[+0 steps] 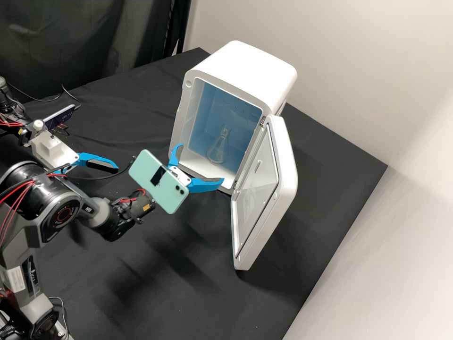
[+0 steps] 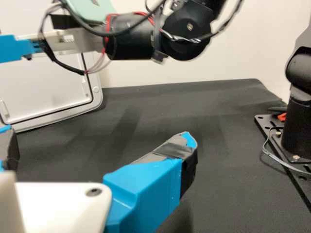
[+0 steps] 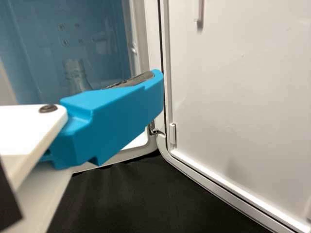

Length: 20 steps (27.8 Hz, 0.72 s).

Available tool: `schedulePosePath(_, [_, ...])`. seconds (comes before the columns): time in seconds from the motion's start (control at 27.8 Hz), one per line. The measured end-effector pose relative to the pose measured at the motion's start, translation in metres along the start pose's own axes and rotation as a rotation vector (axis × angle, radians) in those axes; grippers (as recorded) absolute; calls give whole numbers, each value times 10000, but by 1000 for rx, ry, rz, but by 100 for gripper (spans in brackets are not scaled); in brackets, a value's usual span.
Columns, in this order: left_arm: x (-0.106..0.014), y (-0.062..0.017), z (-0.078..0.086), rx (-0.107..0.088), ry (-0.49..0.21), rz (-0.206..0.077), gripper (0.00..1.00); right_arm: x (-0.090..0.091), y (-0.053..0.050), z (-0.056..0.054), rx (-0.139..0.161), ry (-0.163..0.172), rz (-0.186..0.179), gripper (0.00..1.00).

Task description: Place the flask in the incubator

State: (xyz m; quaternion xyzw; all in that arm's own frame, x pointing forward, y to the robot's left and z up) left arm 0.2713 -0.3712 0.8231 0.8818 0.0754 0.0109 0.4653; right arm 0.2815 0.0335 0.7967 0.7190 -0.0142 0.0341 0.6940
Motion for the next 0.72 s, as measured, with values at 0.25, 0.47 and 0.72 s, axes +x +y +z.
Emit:
schedulePosePath(0.25, [-12, -13, 67, 2, -4, 14, 100, -320, 11, 41, 76, 5, -45, 100])
schedulePosePath(0.47, [-72, -7, 152, 47, 7, 47, 100, -358, 9, 16, 68, 28, -58, 100])
schedulePosePath(0.72, [-172, 30, 235, 44, 21, 72, 100, -358, 9, 16, 68, 28, -58, 100])
